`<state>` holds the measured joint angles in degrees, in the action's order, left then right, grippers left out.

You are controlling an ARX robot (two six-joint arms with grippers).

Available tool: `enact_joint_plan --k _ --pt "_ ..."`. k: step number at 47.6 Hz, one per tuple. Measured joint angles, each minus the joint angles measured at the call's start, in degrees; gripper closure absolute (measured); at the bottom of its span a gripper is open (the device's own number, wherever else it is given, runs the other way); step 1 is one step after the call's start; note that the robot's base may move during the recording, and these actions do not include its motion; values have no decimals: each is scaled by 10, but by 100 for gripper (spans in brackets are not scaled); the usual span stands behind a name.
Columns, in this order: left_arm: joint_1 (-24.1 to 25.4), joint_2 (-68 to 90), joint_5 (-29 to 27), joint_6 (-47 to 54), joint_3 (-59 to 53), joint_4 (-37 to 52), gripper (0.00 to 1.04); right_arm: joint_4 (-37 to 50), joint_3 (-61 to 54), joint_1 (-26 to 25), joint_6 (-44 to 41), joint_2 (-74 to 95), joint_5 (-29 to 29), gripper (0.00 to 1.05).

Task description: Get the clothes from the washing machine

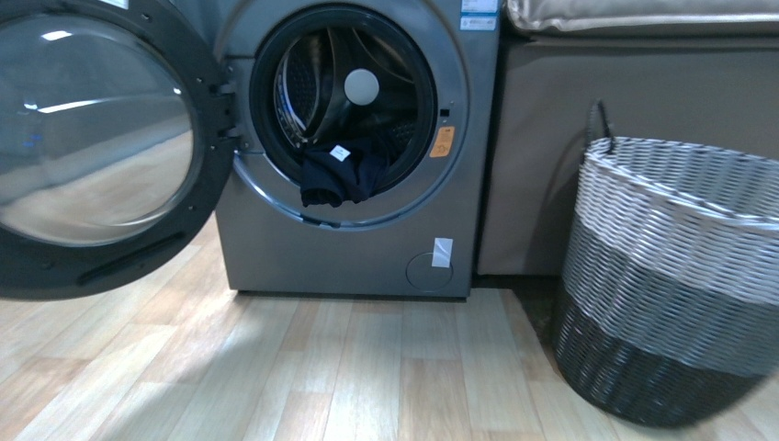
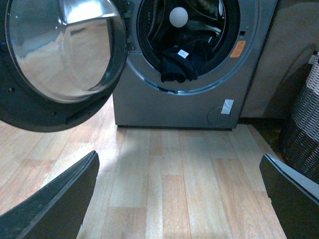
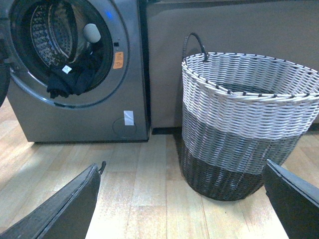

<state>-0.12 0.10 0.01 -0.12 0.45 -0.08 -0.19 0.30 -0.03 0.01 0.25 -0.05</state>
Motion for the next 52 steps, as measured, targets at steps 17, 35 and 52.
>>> enact_joint_plan --k 17,35,52 --pt "0 0 -2 0 0 0 6 0 0 0 0 0 0 8" --pt "0 -1 0 0 0 0 6 0 0 0 0 0 0 8" --pt "0 0 0 0 0 0 6 0 0 0 0 0 0 8"
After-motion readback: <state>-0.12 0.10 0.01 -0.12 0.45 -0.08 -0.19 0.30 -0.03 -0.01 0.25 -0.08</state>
